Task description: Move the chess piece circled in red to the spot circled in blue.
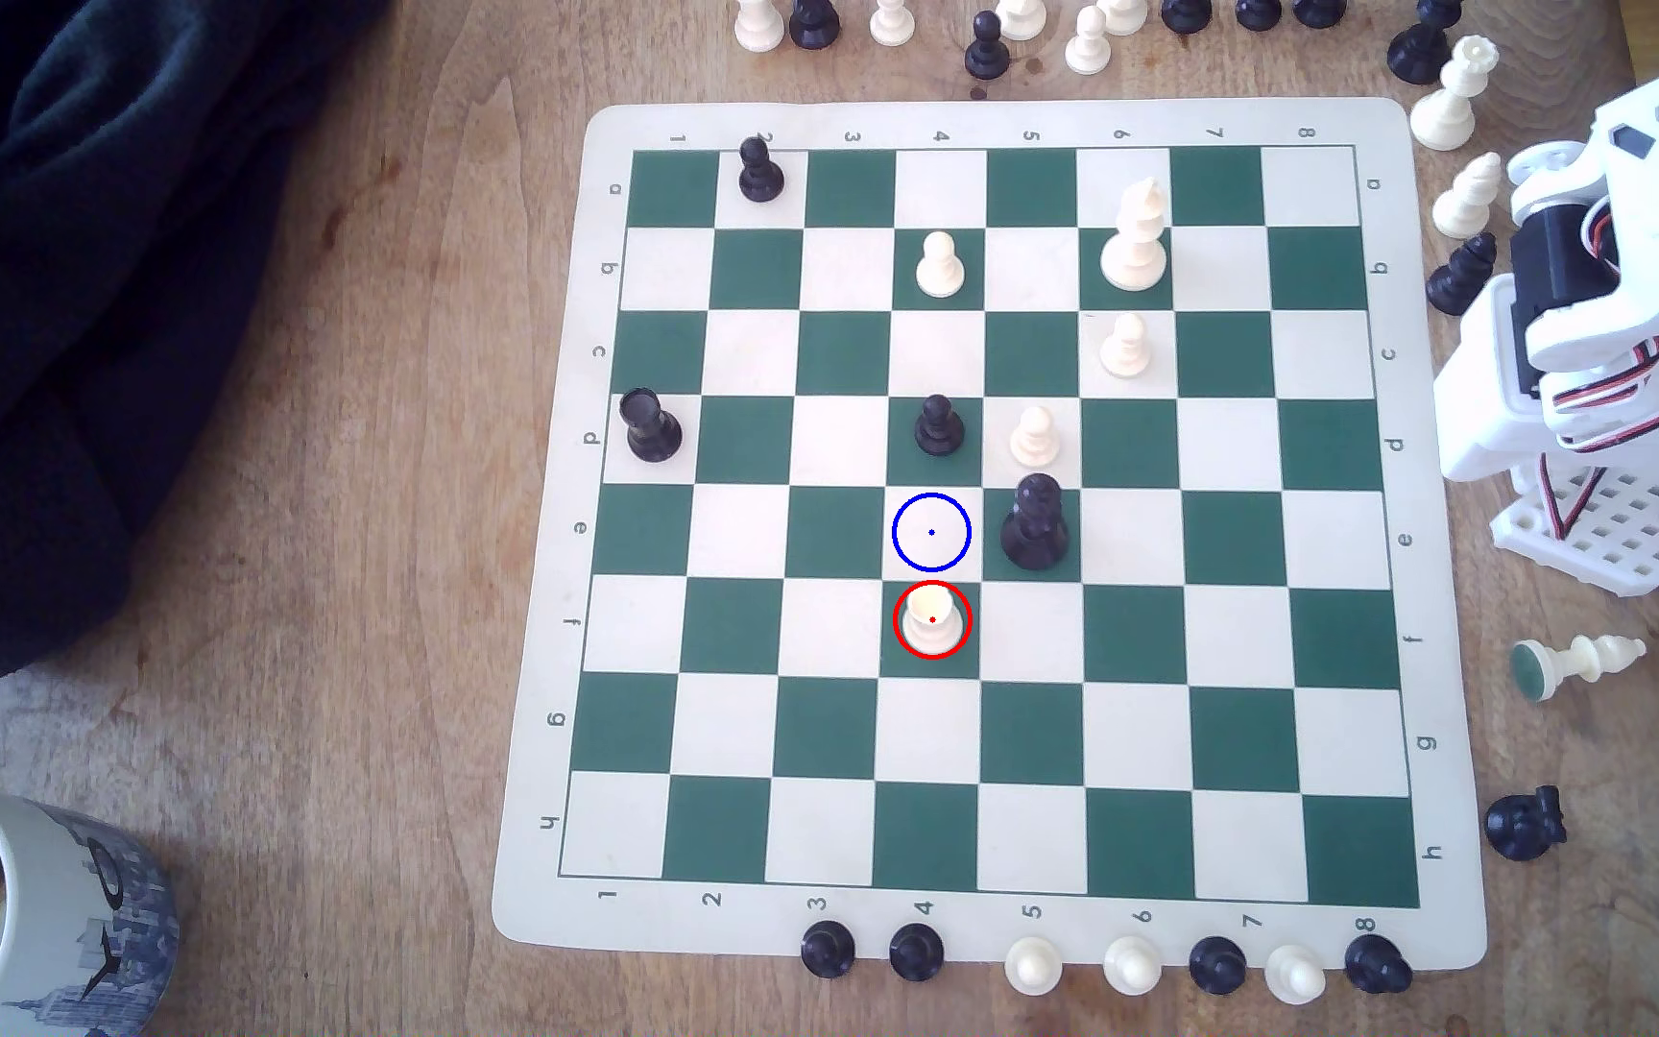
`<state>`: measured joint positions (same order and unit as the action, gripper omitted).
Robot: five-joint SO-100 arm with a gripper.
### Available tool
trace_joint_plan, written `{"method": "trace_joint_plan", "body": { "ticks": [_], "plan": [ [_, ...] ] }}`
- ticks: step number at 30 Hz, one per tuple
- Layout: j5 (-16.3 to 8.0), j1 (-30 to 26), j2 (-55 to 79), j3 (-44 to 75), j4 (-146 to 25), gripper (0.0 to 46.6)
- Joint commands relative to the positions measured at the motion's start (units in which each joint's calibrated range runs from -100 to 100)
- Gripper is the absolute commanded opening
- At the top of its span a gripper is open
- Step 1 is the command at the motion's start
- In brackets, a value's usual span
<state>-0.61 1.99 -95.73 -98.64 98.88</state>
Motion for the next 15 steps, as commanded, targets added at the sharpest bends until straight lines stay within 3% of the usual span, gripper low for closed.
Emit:
{"method": "trace_joint_plan", "body": {
  "ticks": [1, 6, 15],
  "plan": [
    [0.10, -0.54, -0.11, -1.26, 0.71, 0.2],
    [0.10, -2.19, -0.11, -1.26, -2.32, 0.2],
    [0.10, -2.03, -0.11, 4.63, -36.72, 0.2]
  ]
}}
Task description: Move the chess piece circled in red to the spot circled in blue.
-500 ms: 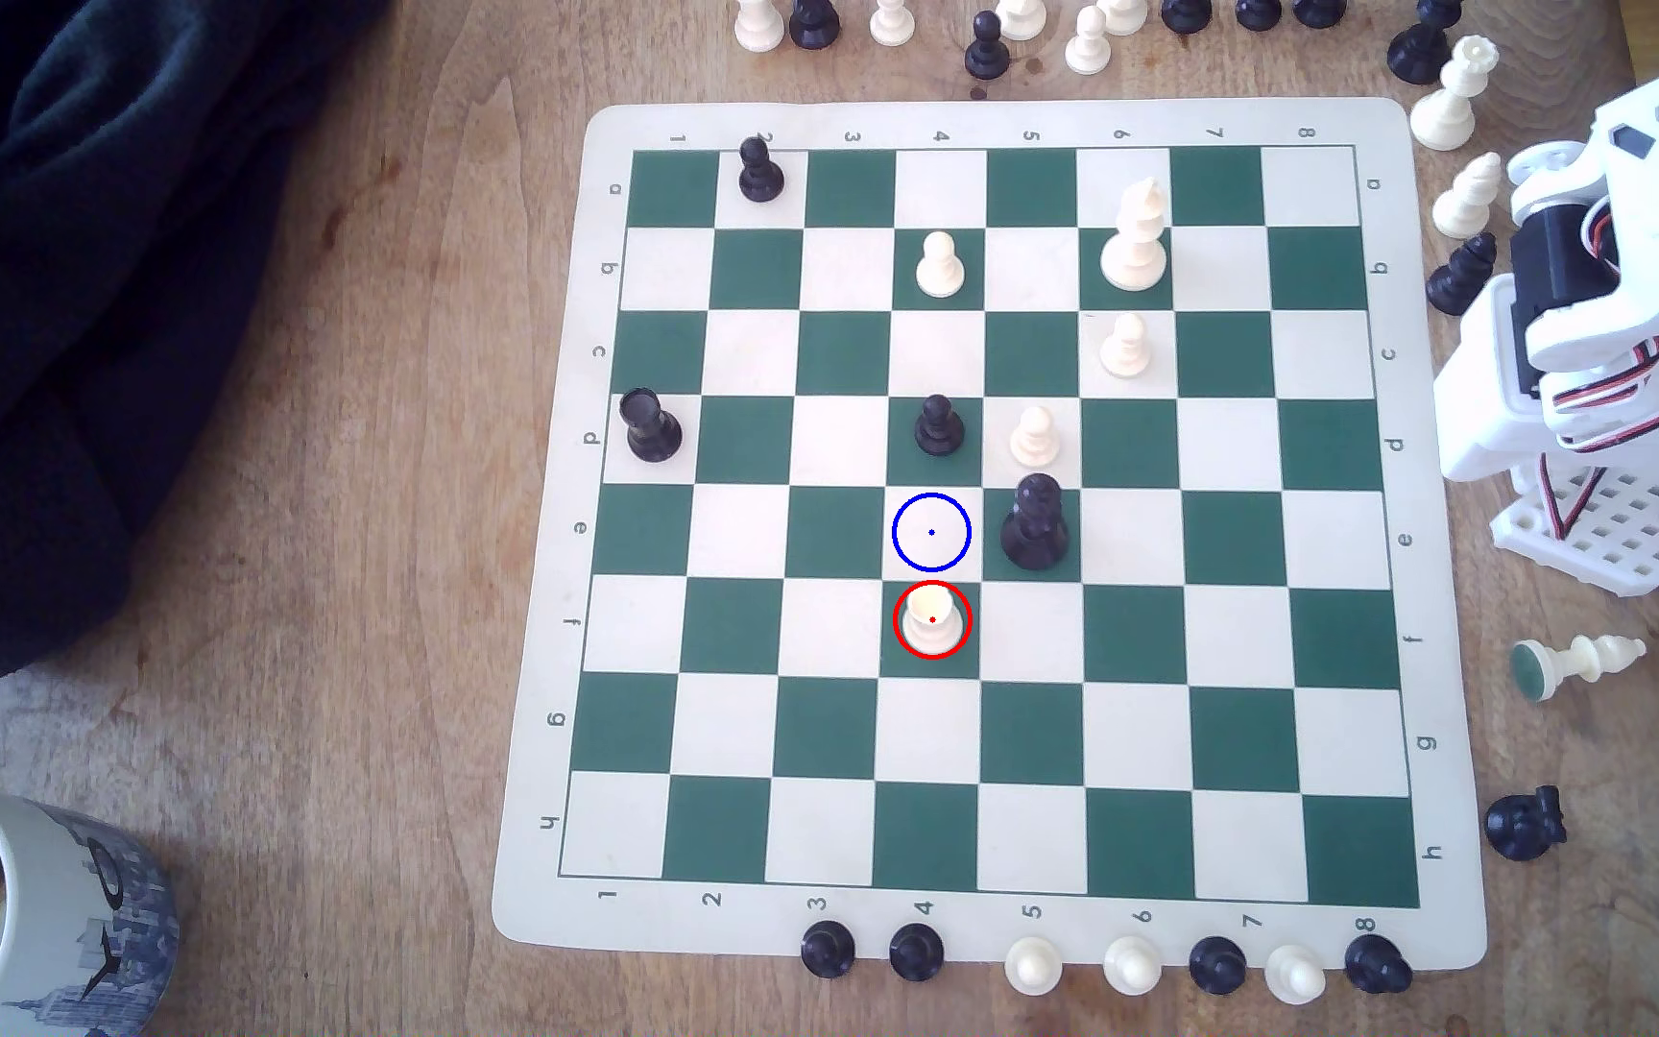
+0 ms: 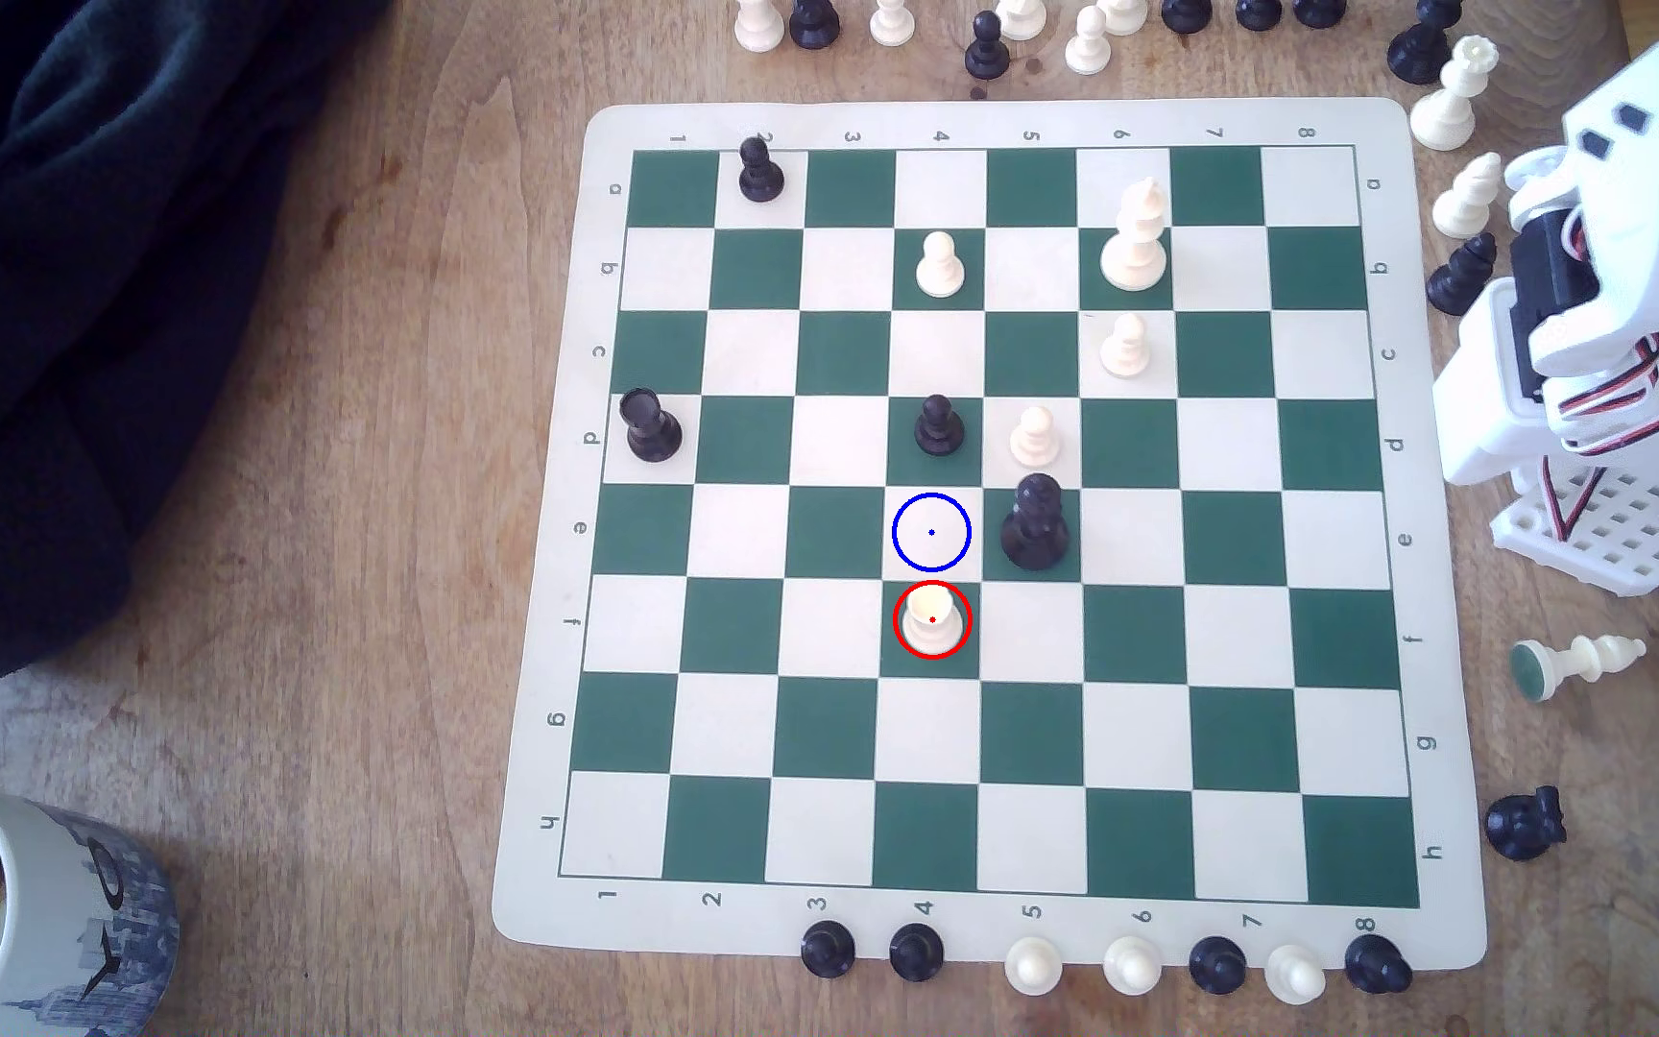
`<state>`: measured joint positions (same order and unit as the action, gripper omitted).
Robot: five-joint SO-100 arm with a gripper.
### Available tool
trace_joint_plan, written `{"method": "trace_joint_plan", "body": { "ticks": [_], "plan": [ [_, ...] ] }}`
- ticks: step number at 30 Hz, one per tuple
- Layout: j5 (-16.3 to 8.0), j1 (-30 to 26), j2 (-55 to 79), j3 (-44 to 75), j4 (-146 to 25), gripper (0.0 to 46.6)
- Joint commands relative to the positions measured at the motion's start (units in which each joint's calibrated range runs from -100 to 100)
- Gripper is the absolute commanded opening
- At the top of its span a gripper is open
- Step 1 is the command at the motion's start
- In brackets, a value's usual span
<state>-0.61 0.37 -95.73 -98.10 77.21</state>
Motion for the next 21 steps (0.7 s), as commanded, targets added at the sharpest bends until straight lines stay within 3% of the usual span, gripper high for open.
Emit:
{"method": "trace_joint_plan", "body": {
  "ticks": [1, 9, 10, 14, 18, 21],
  "plan": [
    [0.05, -0.41, -0.11, 5.36, -19.39, 0.2],
    [0.00, 1.16, -0.11, 12.15, -48.55, 2.2],
    [-0.15, 1.16, -0.11, 12.97, -52.56, 0.2],
    [0.00, 3.82, -0.03, 18.59, -74.84, 0.2],
    [6.11, 4.21, 3.54, 25.21, -92.44, 0.2],
    [6.50, 2.02, 7.53, 29.47, -102.27, 1.8]
  ]
}}
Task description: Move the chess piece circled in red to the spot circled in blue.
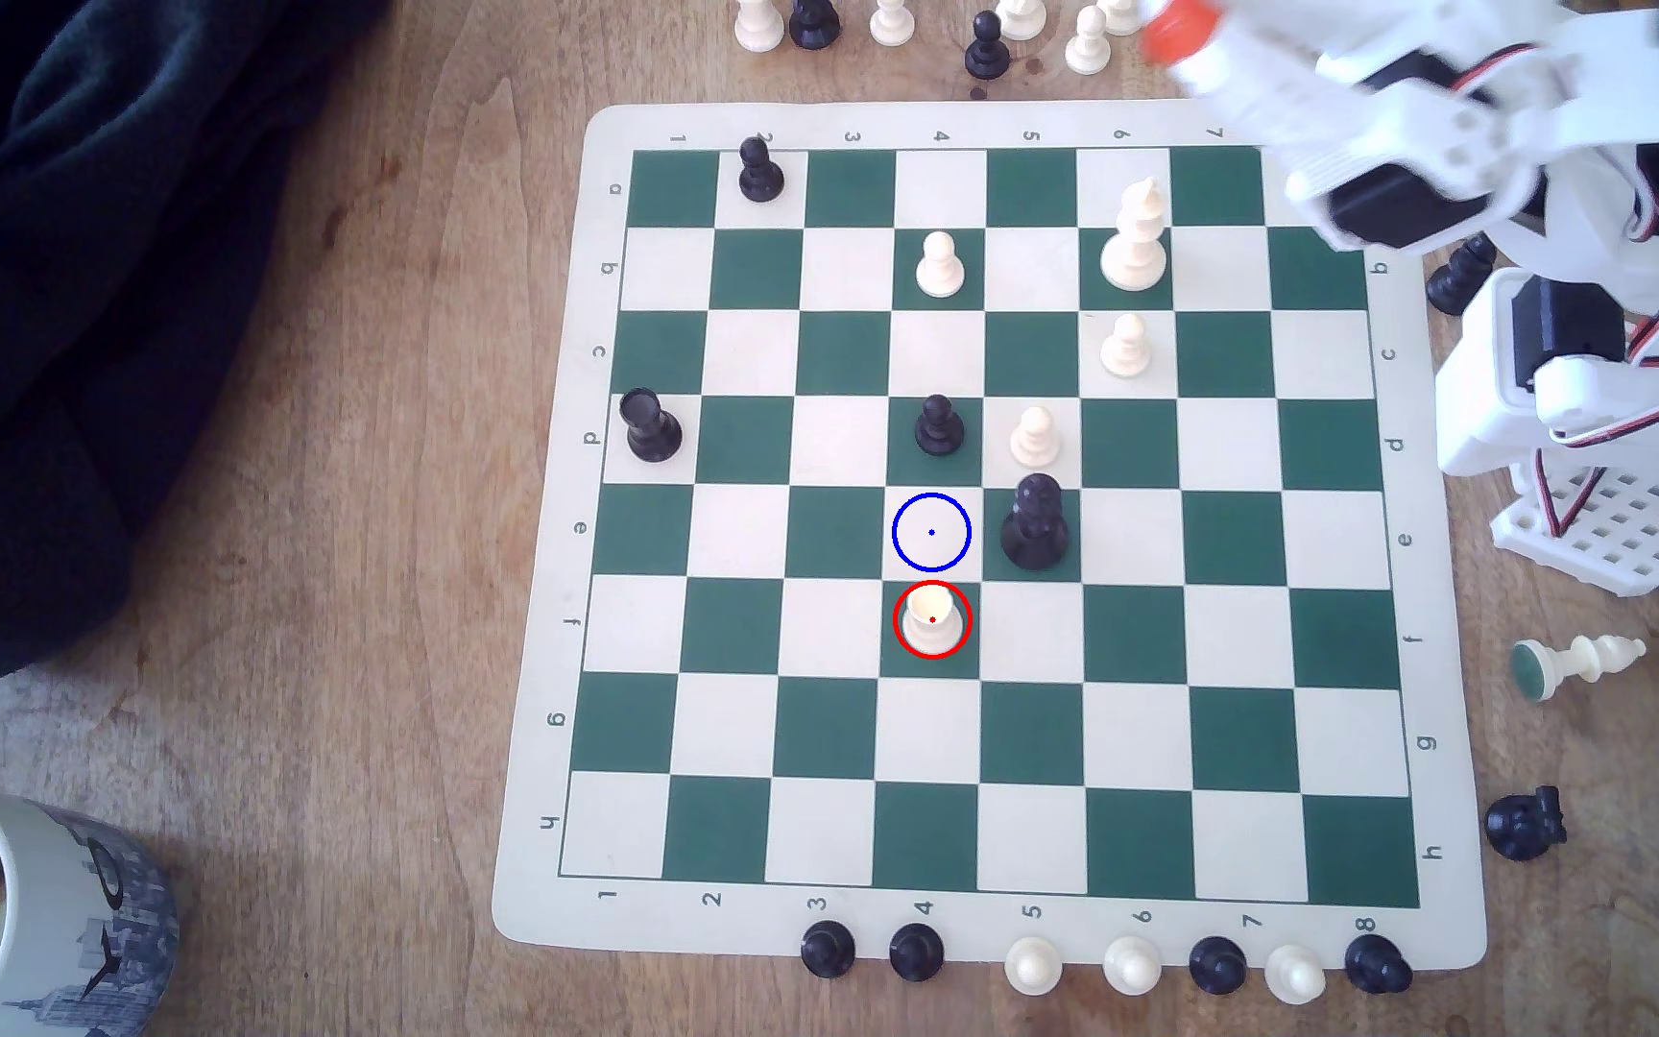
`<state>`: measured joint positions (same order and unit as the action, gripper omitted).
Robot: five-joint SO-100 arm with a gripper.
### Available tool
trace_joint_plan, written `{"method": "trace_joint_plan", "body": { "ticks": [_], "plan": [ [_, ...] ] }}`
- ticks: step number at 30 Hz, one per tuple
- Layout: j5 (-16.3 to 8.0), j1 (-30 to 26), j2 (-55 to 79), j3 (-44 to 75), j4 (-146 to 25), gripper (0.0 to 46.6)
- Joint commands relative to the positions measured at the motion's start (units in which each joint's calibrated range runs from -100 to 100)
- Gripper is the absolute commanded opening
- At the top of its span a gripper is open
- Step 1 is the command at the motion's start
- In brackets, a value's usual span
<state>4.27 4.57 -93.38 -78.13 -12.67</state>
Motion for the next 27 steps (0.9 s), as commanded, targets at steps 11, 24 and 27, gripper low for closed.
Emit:
{"method": "trace_joint_plan", "body": {
  "ticks": [11, 24, 27],
  "plan": [
    [-3.13, -9.23, 24.54, 31.62, -38.76, 13.2],
    [-11.28, -15.48, 57.39, 59.72, -51.95, 15.3],
    [-11.53, -15.80, 61.89, 61.99, -52.61, 15.2]
  ]
}}
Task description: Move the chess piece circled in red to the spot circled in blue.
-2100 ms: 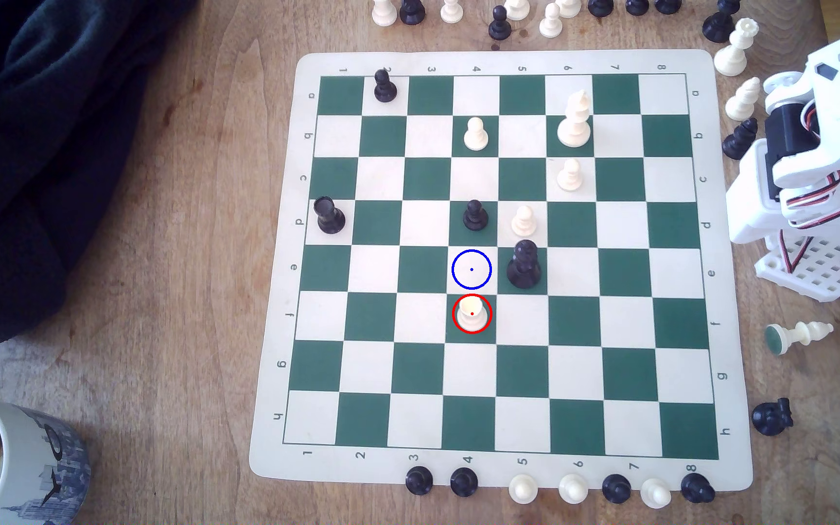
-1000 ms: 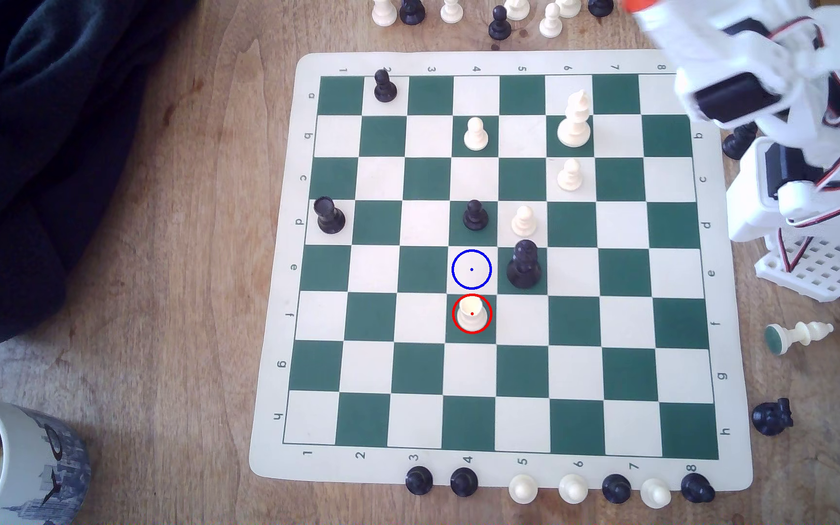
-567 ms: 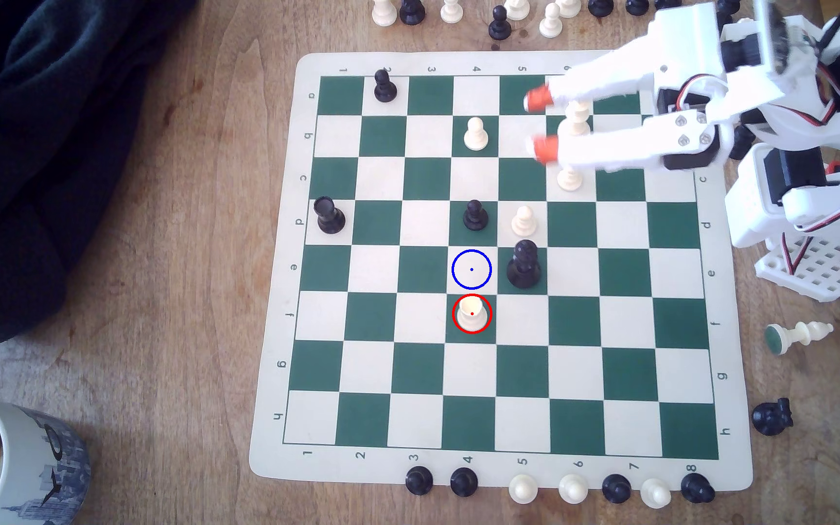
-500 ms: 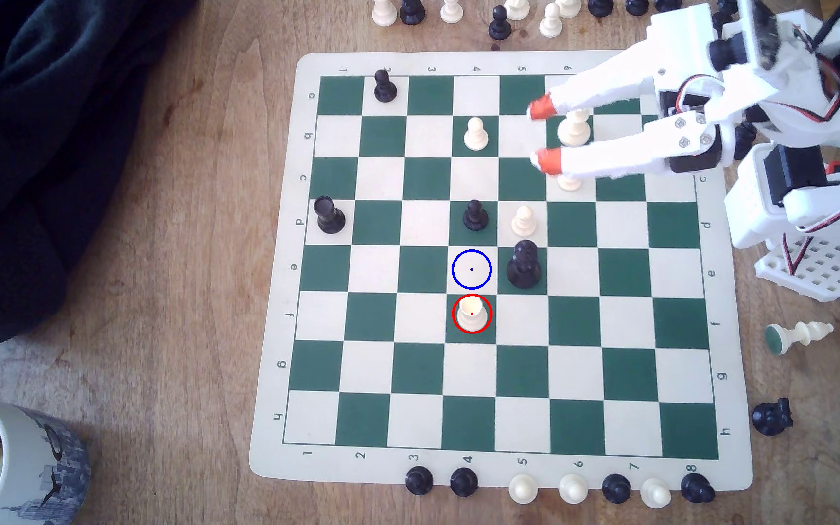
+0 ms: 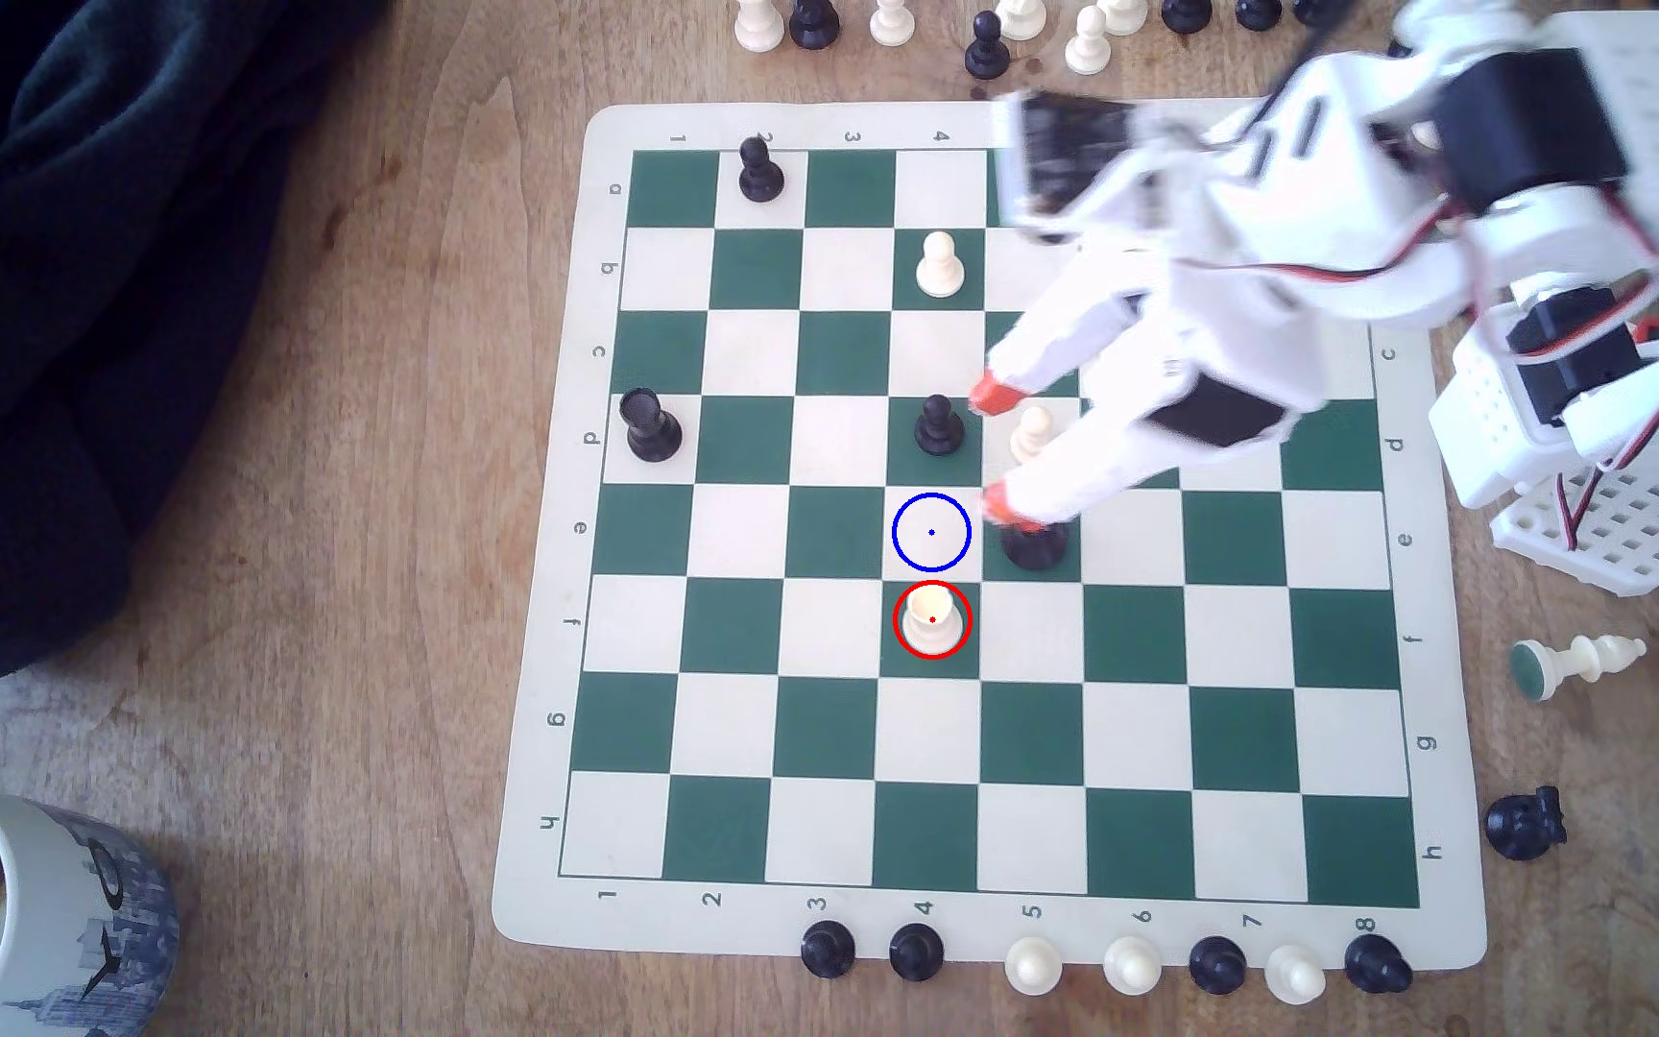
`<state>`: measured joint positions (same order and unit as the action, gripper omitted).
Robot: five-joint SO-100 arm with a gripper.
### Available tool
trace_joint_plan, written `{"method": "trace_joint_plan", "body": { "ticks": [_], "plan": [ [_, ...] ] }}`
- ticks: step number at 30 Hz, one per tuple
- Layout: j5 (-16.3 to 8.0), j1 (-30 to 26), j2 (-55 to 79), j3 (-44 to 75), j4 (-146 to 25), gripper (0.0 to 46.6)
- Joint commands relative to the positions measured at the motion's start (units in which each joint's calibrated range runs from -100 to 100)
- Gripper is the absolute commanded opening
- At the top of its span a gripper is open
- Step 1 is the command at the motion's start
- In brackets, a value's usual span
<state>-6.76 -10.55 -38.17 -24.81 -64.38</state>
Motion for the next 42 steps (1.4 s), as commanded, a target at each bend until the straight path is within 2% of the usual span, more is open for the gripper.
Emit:
{"method": "trace_joint_plan", "body": {
  "ticks": [1, 5, 18, 42],
  "plan": [
    [-0.68, -0.68, 9.22, 9.94, -1.22, 15.1],
    [-1.22, 0.57, 16.86, 15.20, -2.69, 14.1],
    [-1.86, 0.26, 32.73, 25.08, -9.49, 16.8],
    [-3.66, -1.85, 43.00, 22.27, -3.10, 16.8]
  ]
}}
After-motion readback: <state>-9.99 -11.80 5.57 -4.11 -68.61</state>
